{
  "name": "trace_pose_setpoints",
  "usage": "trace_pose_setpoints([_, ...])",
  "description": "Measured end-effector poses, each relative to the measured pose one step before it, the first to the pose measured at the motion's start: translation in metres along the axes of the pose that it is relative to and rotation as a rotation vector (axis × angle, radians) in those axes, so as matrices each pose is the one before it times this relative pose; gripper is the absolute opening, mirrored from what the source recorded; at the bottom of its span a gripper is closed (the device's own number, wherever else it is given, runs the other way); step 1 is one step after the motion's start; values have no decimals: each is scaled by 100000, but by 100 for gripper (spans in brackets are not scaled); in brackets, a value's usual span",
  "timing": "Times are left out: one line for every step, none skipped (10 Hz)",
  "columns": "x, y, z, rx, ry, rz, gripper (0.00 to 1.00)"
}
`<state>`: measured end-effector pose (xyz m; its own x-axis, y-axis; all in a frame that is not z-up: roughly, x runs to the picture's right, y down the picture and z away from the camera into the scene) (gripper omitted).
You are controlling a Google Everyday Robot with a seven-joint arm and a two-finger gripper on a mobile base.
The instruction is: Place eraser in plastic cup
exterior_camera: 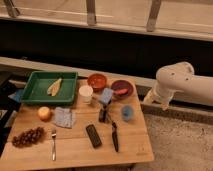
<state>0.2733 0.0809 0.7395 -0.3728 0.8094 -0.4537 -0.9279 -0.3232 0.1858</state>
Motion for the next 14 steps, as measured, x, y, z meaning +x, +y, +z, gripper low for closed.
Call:
trace_pose_setpoints([0,2,2,1,-2,-7,66])
trace_pose_setpoints([0,-2,-2,-3,0,9,66])
trace_pose_setpoints([0,3,2,3,5,-12,66])
trace_pose_setpoints([71,10,33,59,121,-202,66])
trace_pose_setpoints([232,-12,52,1253,-186,-1887,66])
trace_pose_setpoints([343,643,27,1444,-62,-3661,66])
trace_pose_setpoints([177,1491,-21,830,-74,-4759,66])
trace_pose_setpoints([23,1379,-106,974,-27,-4232,66])
trace_pose_setpoints([-86,2279,-200,1659,255,-6532,66])
trace_pose_setpoints([-159,1712,-113,994,290,-4424,66])
trace_pose_setpoints([-143,2268,-252,971,202,-5632,66])
trace_pose_setpoints([-83,1937,-211,848,299,-4923,66])
trace_pose_setpoints([-13,2381,-185,728,694,-6064,66])
trace_pose_setpoints([-40,1822,-80,-56,411,-4432,66])
